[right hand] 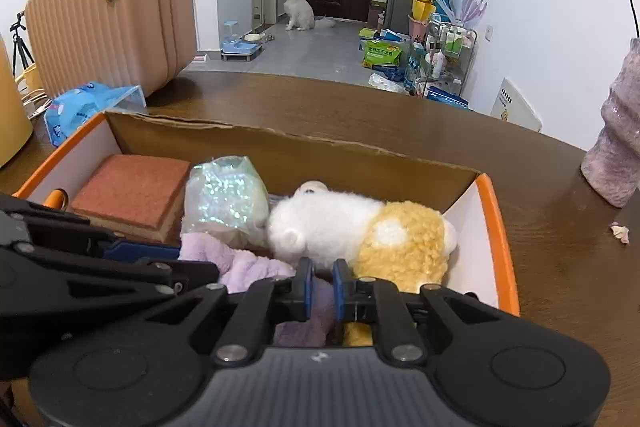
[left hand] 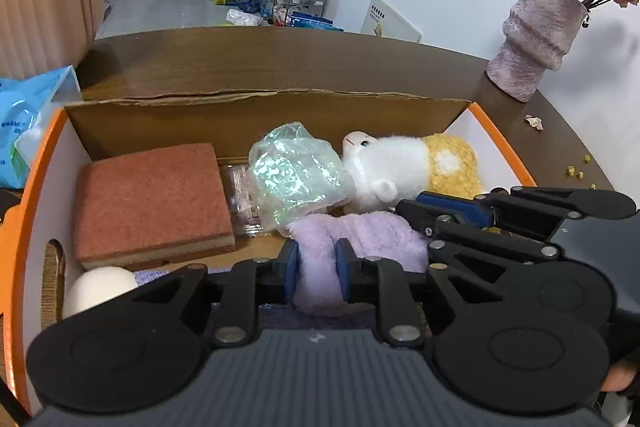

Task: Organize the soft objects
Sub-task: 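Lift the pink cloth into the box with both tools and release it, then reach both tools to the pink satin bow scrunchie and grasp it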

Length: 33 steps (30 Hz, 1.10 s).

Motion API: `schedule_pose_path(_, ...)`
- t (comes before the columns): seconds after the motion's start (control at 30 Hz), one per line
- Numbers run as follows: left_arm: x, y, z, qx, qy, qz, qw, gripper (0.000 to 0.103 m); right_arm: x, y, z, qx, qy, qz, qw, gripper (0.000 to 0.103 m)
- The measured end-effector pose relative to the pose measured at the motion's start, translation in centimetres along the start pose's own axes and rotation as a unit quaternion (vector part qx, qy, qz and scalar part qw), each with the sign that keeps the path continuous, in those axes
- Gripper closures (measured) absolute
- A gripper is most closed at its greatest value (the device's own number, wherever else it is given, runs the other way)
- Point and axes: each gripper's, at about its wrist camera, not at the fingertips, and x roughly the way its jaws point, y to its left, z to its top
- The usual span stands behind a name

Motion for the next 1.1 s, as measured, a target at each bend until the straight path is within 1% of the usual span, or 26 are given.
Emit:
schedule_pose_path(0.03,0.0,0.1,0.0,-0.002,-0.001,0.004,1.0,0.072,-0.1,-0.2,-0.1,0.003,-0.004,0.004,1.0,0.091)
schedule_pose_path(0.07,-0.1,0.2,0.0,-0.007,0.0,0.01,0.9999,0.067,-0.3,-0.2,0.0,0.003,-0.007,0.005,1.0,0.091)
schedule_pose_path(0.1,-0.2,0.1,0.1,-0.009,-0.003,0.015,0.9998,0.06,-0.6,-0.3,0.0,0.003,-0.011,0.003,1.0,0.091)
schedule_pose_path(0.13,-0.8,0.0,0.0,-0.006,-0.013,0.018,0.9997,0.055,-1.0,-0.4,0.0,0.002,-0.013,0.003,1.0,0.09)
schedule_pose_path(0.23,-3.4,-0.3,-0.4,0.015,-0.039,0.004,0.9991,0.05,-3.5,-0.7,0.1,0.001,-0.031,0.011,0.999,0.088)
schedule_pose_path(0.27,-4.5,-0.6,-0.7,0.028,-0.049,0.001,0.9984,0.047,-4.5,-0.9,0.1,-0.001,-0.038,0.013,0.999,0.084)
schedule_pose_path(0.3,-5.9,-0.8,-1.1,0.045,-0.062,0.003,0.997,0.044,-5.7,-1.1,0.1,-0.005,-0.046,0.012,0.999,0.082)
schedule_pose_path(0.33,-7.3,-1.0,-1.6,0.059,-0.074,0.009,0.9955,0.042,-7.0,-1.3,-0.1,-0.007,-0.053,0.01,0.999,0.079)
schedule_pose_path(0.43,-11.3,-1.2,-3.3,0.077,-0.099,0.035,0.9915,0.04,-10.8,-2.4,-0.8,-0.013,-0.072,0.0,0.997,0.076)
schedule_pose_path(0.47,-12.6,-1.1,-3.9,0.078,-0.107,0.041,0.9904,0.038,-12.1,-2.8,-1.3,-0.015,-0.079,-0.004,0.997,0.073)
schedule_pose_path(0.5,-14.2,-0.9,-4.7,0.077,-0.118,0.048,0.9889,0.035,-13.8,-3.1,-2.1,-0.017,-0.089,-0.008,0.996,0.07)
schedule_pose_path(0.53,-15.6,-0.7,-5.7,0.072,-0.13,0.054,0.9875,0.03,-15.1,-3.5,-2.9,-0.017,-0.099,-0.011,0.995,0.065)
schedule_pose_path(0.57,-17.2,-0.4,-6.8,0.065,-0.144,0.061,0.9856,0.028,-16.5,-3.7,-3.8,-0.014,-0.109,-0.012,0.994,0.063)
schedule_pose_path(0.6,-18.6,-0.2,-7.9,0.062,-0.155,0.066,0.9837,0.025,-17.9,-4.0,-5.1,-0.014,-0.117,-0.01,0.993,0.063)
schedule_pose_path(0.63,-19.9,0.1,-9.1,0.058,-0.165,0.074,0.9818,0.025,-18.9,-4.1,-6.2,-0.016,-0.121,-0.007,0.992,0.062)
schedule_pose_path(0.7,-21.9,0.2,-10.7,0.054,-0.178,0.084,0.979,0.024,-20.7,-4.1,-8.5,-0.016,-0.132,0.001,0.991,0.057)
schedule_pose_path(0.73,-22.8,0.1,-11.4,0.049,-0.183,0.09,0.9776,0.024,-21.2,-4.0,-9.0,-0.015,-0.134,0.003,0.991,0.052)
schedule_pose_path(0.8,-24.4,-0.2,-12.9,0.037,-0.196,0.104,0.9743,0.023,-22.4,-3.7,-10.3,-0.004,-0.147,0.005,0.989,0.051)
schedule_pose_path(0.83,-25.1,-0.6,-14.2,0.035,-0.208,0.113,0.971,0.021,-22.9,-3.4,-11.1,0.002,-0.151,0.008,0.988,0.051)
schedule_pose_path(0.9,-26.0,-1.2,-17.1,0.048,-0.228,0.121,0.9648,0.017,-24.1,-2.4,-13.3,0.01,-0.167,0.021,0.986,0.051)
schedule_pose_path(0.93,-26.3,-1.4,-18.8,0.051,-0.233,0.119,0.9639,0.016,-24.7,-1.9,-14.7,0.01,-0.172,0.029,0.985,0.051)
schedule_pose_path(1.03,-26.8,-1.8,-24.3,0.02,-0.222,0.109,0.9687,0.016,-26.2,0.1,-19.7,0.005,-0.182,0.046,0.982,0.051)
schedule_pose_path(1.1,-27.0,-2.5,-28.1,0.021,-0.225,0.111,0.9679,0.015,-27.2,1.1,-23.0,0.006,-0.184,0.062,0.981,0.05)
